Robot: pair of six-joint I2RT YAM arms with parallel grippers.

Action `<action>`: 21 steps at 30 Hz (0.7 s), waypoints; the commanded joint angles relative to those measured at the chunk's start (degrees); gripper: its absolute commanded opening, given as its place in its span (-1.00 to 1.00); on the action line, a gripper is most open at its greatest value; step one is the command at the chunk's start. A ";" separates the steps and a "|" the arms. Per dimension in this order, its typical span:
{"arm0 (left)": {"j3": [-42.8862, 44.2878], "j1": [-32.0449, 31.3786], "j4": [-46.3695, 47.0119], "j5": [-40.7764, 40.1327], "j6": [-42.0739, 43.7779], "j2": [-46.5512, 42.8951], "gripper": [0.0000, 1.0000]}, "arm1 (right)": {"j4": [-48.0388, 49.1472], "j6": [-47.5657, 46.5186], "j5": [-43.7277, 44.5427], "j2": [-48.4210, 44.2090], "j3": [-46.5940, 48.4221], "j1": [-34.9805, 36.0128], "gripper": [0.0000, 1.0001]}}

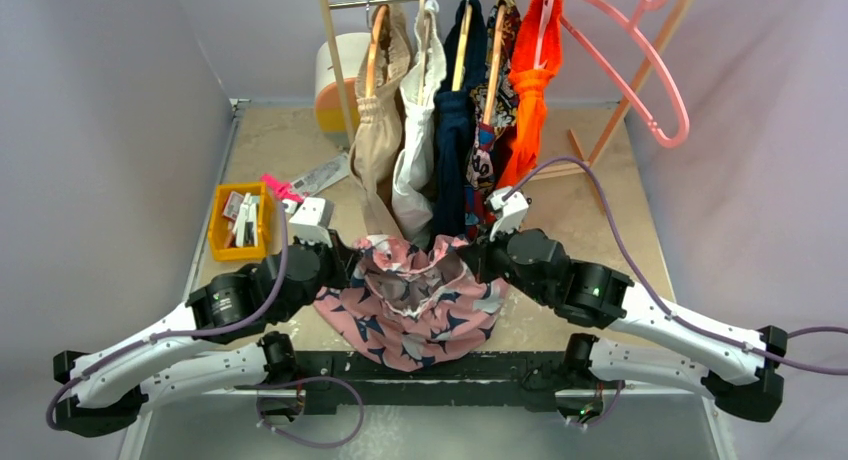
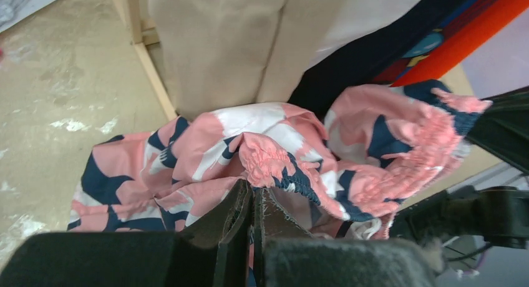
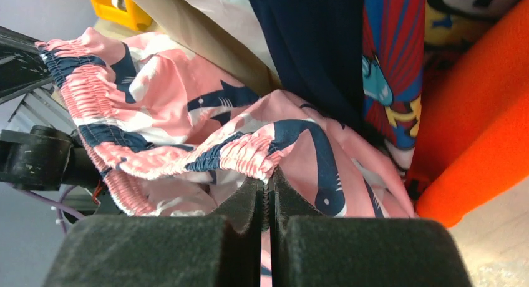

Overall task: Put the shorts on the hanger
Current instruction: Adjust the shorts at the center of the board.

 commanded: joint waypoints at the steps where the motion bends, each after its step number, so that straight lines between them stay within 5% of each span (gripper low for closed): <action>1: -2.29 0.24 0.29 -6.79 -8.54 -1.90 -1.00 | -2.08 9.57 3.00 -2.97 -0.49 -0.18 -1.00; 7: -3.82 0.22 -8.19 -16.64 -17.11 2.63 -1.00 | -15.36 27.55 14.31 -1.02 -2.89 -0.14 -1.00; 21: -15.73 0.22 6.03 -15.57 -18.44 10.58 -1.00 | -4.00 32.17 11.71 8.54 -12.45 -0.22 -1.00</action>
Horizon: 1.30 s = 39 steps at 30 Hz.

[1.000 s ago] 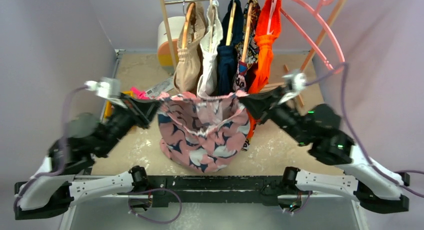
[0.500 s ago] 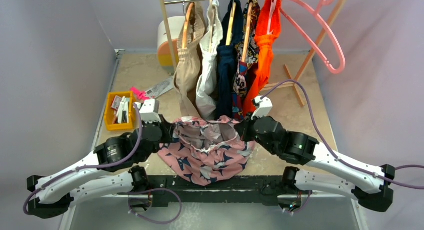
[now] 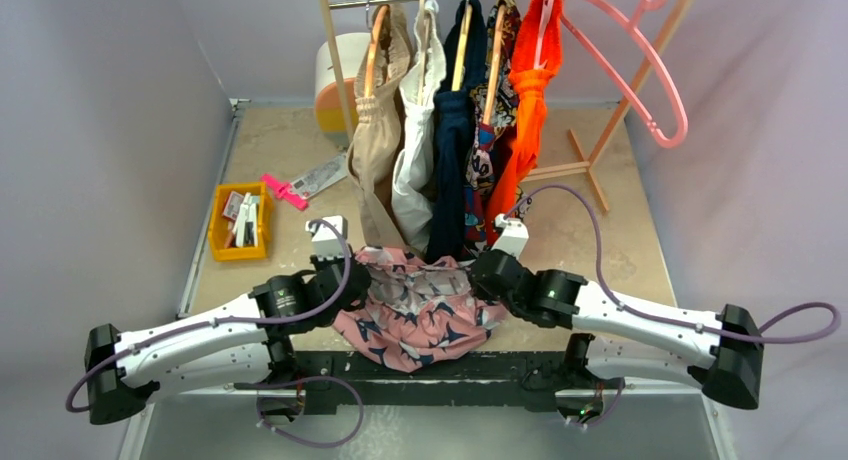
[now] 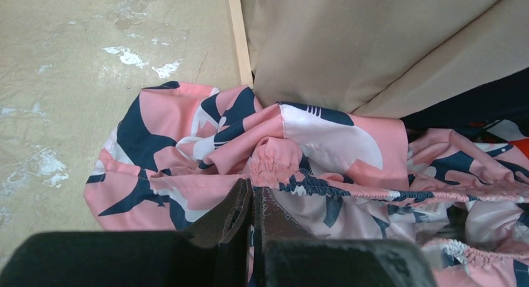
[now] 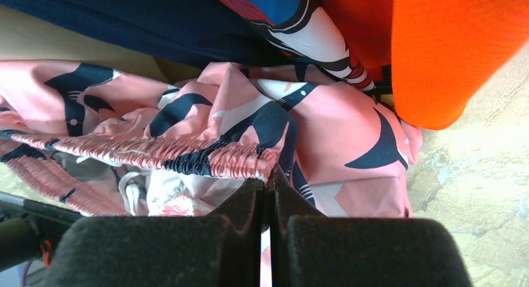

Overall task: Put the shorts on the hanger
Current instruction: Adjust the shorts at the center of the board, then pick up the hanger from the clothesline.

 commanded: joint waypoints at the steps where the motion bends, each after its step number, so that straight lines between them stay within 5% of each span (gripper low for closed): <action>1: -1.39 0.22 5.50 -3.83 -0.99 2.59 -1.00 | 3.59 2.27 2.75 3.30 -0.48 -0.14 -1.00; 8: -3.05 0.22 7.16 -5.03 -1.34 6.71 -1.00 | 8.76 -0.36 -0.64 6.13 -2.18 -0.20 -0.96; 17: -4.01 0.22 6.77 -3.63 -0.91 3.96 -0.92 | 9.89 -7.34 -3.02 -1.35 -2.33 -0.19 -0.15; 23: -4.21 0.22 7.13 -2.84 -1.19 4.10 -0.92 | 8.81 -14.17 -2.90 -4.57 1.37 -0.22 0.12; 32: -3.66 0.22 7.28 -2.00 -0.58 4.10 -0.77 | 13.65 -29.33 -11.43 -13.06 5.56 -0.13 0.29; 39: -3.15 0.22 7.15 -2.12 -0.14 4.54 -0.70 | 11.92 -42.65 -24.02 -10.89 16.15 -0.13 0.29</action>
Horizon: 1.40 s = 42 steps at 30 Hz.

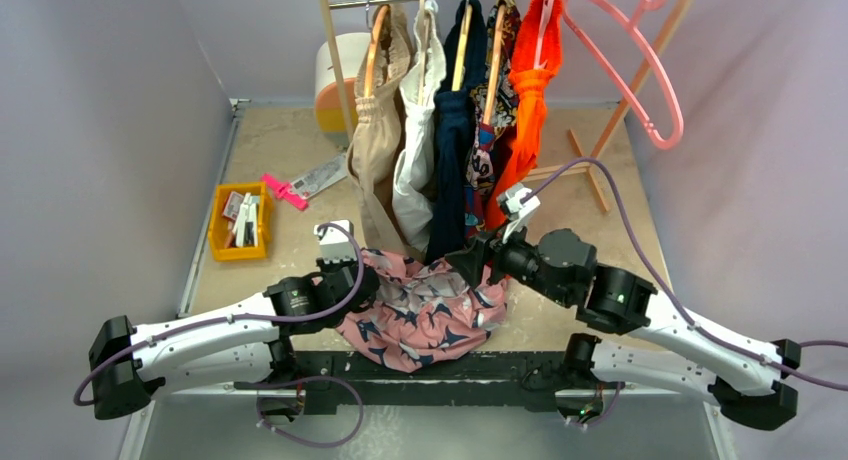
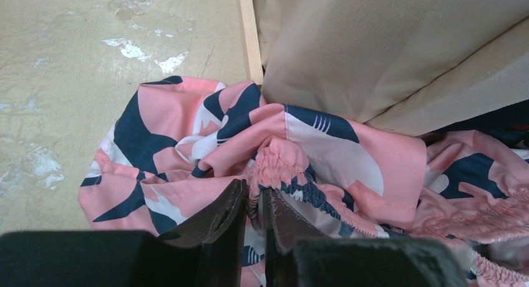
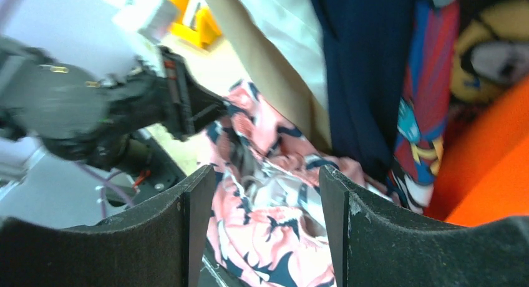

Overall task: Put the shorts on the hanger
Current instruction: Pick up the hanger from the clothesline.

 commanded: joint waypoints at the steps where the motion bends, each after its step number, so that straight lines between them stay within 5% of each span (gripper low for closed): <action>1: 0.77 0.22 1.81 -0.52 0.25 0.14 -0.70 | 1.93 -11.41 -10.77 2.11 8.65 0.03 0.29; 12: 1.85 0.24 2.64 -0.03 0.61 1.82 -0.70 | 13.42 -19.73 -6.37 8.98 24.30 -0.04 0.55; 17: 2.16 0.22 2.39 -0.26 1.51 2.22 -0.70 | 7.62 -25.72 4.42 19.01 42.91 -0.06 0.62; 28: 3.36 0.27 2.45 -0.56 3.09 3.36 -0.70 | 30.37 -50.86 28.23 25.53 52.03 -2.96 0.71; 31: 3.80 0.22 2.98 -0.35 3.46 4.11 -0.70 | 29.92 -50.22 28.36 26.94 53.96 -8.57 0.71; 42: 3.74 0.22 5.16 0.58 4.13 5.51 -0.70 | 10.90 -24.53 16.51 25.14 50.48 -40.34 0.71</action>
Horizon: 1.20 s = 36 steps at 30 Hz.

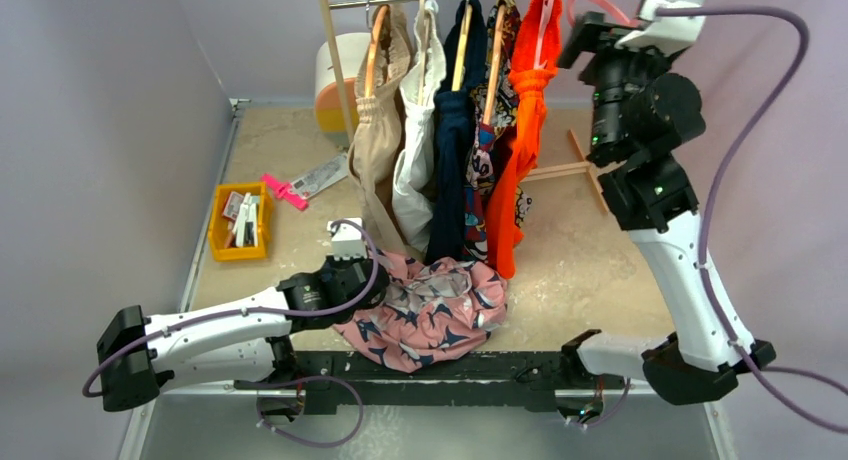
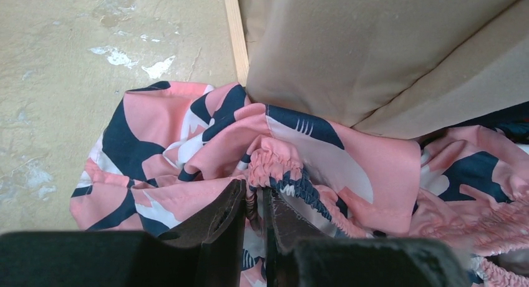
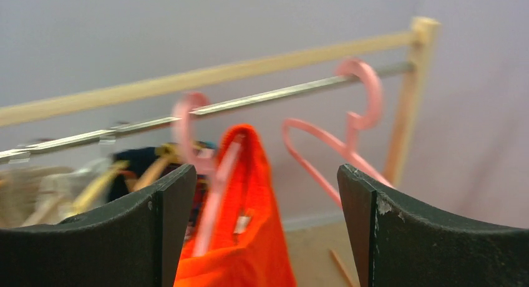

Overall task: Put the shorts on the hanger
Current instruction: Pick up the hanger from the clothesline.

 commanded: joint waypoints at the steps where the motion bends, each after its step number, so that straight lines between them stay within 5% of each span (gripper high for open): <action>1: 2.07 0.22 2.83 0.05 1.24 0.59 -0.70 | -5.54 13.39 -5.90 -5.28 -5.00 -12.02 0.71; 15: -0.06 0.22 8.35 3.62 4.83 1.02 -0.70 | -10.88 21.26 -12.48 -14.94 -17.74 -29.85 0.82; 36: -3.83 0.25 14.62 8.89 6.42 -2.70 -0.72 | -16.06 17.28 -9.45 -16.36 -21.22 -32.96 0.81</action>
